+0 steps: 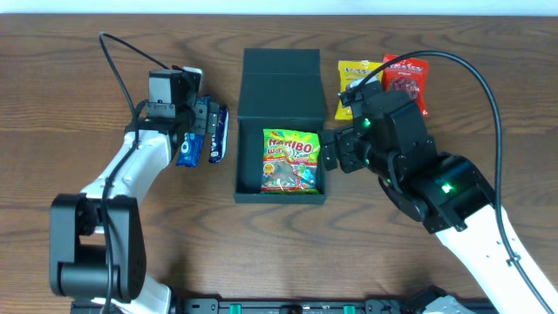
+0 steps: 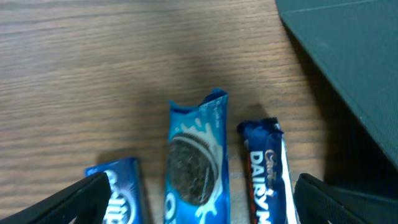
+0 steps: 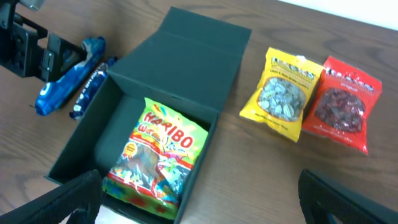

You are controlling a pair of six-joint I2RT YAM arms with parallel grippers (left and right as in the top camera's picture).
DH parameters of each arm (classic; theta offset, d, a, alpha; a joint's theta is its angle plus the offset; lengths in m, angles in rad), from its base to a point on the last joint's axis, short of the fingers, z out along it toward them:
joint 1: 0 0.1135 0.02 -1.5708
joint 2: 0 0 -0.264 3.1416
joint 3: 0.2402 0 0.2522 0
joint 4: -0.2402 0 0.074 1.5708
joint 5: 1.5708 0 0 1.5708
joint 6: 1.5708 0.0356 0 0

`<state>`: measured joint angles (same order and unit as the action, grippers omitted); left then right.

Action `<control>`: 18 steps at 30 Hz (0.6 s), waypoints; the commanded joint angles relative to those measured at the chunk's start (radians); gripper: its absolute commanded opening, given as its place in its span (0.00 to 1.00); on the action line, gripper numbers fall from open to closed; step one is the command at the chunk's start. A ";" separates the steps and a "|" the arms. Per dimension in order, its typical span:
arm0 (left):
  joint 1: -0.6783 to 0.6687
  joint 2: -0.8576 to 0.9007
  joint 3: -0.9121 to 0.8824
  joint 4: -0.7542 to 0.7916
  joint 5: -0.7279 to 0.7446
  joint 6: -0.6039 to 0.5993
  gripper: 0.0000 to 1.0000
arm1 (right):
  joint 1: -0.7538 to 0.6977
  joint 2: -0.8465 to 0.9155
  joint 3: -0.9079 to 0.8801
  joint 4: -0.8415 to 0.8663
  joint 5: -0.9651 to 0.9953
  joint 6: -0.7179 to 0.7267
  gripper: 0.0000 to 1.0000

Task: Pack container
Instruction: 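Reach left gripper to the blue Oreo pack and grasp it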

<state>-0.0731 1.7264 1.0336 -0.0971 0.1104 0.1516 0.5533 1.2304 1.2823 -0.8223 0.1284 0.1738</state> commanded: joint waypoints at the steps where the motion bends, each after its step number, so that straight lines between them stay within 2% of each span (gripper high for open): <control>1: 0.000 0.013 0.025 0.020 0.043 -0.021 0.95 | -0.014 0.000 0.011 -0.014 0.006 -0.015 0.99; 9: 0.001 0.020 0.024 0.011 0.074 -0.034 0.95 | -0.014 0.000 0.011 -0.034 0.006 -0.015 0.99; 18: 0.002 0.113 0.024 0.040 0.031 -0.039 0.95 | -0.013 0.000 0.011 -0.052 0.006 -0.014 0.99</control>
<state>-0.0731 1.8057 1.0340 -0.0662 0.1707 0.1272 0.5480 1.2304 1.2823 -0.8688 0.1284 0.1738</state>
